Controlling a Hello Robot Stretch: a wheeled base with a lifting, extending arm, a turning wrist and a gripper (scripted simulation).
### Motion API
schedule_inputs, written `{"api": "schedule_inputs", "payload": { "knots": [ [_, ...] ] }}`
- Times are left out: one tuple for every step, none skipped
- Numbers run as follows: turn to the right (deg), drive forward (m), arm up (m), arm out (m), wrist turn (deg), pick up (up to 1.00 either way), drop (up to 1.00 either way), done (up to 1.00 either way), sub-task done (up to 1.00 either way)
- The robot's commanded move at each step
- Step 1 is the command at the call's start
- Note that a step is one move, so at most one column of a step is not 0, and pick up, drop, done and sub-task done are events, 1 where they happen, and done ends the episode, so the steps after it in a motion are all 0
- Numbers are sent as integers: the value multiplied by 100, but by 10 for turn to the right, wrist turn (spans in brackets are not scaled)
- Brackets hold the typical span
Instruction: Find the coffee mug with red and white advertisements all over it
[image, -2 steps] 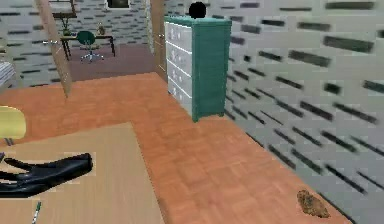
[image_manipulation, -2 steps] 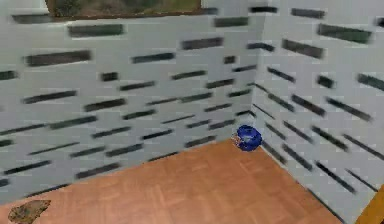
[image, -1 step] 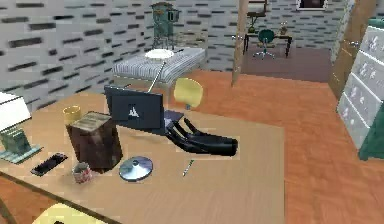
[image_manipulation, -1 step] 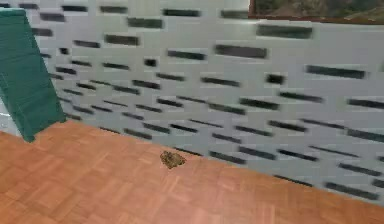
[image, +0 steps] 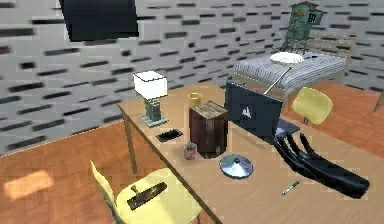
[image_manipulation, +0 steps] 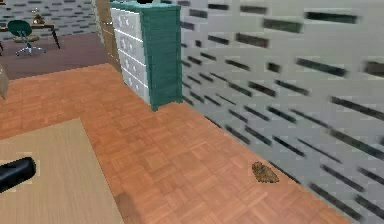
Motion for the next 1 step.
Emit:
{"api": "schedule_inputs", "payload": {
  "knots": [
    [0,0,0,0,0,0,0,100,0]
  ]
}}
